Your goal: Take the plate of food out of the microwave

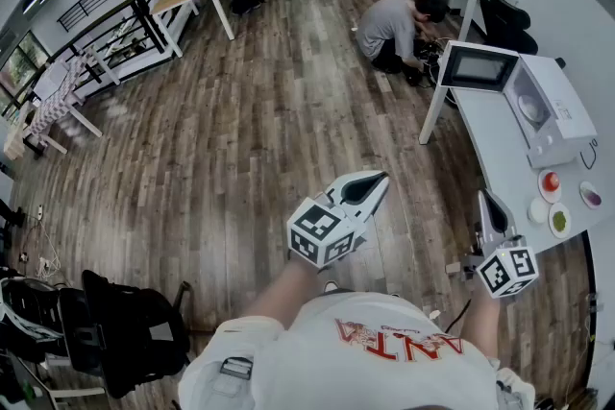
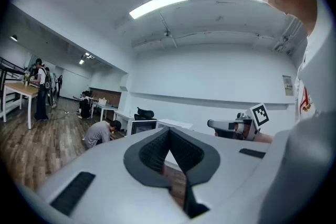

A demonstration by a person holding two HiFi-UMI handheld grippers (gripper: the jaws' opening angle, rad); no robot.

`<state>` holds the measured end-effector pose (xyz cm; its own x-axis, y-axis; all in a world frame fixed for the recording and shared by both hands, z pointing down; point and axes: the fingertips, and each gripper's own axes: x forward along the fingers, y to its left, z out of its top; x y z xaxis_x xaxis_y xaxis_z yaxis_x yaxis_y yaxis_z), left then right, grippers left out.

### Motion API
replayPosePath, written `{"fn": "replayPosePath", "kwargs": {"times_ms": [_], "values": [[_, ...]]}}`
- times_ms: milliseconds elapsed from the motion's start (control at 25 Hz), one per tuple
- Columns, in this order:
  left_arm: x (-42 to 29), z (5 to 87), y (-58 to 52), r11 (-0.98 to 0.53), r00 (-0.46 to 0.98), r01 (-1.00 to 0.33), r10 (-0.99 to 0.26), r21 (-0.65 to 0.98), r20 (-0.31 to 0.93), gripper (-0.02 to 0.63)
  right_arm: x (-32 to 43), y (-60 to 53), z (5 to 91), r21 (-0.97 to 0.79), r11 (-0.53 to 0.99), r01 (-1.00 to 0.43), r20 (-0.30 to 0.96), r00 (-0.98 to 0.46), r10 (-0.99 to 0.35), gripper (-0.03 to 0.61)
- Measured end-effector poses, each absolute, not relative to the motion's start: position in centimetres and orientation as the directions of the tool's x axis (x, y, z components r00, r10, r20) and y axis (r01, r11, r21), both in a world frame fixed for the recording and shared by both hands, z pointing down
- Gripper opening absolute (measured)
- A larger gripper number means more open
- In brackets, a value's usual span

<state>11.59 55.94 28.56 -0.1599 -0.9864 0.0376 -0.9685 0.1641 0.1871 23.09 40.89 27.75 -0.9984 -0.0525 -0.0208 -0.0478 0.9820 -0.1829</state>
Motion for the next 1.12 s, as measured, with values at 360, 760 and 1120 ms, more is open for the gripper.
{"fn": "replayPosePath", "kwargs": {"times_ms": [360, 760, 1120], "values": [[11.7, 28.8, 56.0, 0.153, -0.147, -0.972, -0.988, 0.178, 0.046, 0.009, 22.6, 41.0, 28.1, -0.199, 0.979, -0.046, -0.027, -0.998, -0.052, 0.002], [11.9, 28.8, 55.2, 0.15, -0.144, -0.972, -0.988, 0.182, 0.047, 0.009, 22.9, 40.2, 27.7, -0.272, 0.962, -0.024, -0.058, -0.998, -0.041, 0.003], [14.8, 28.8, 50.6, 0.108, -0.098, -0.98, -0.993, 0.166, 0.065, 0.009, 26.5, 36.1, 28.6, -0.313, 0.948, -0.049, -0.069, -0.995, -0.075, 0.002]]}}
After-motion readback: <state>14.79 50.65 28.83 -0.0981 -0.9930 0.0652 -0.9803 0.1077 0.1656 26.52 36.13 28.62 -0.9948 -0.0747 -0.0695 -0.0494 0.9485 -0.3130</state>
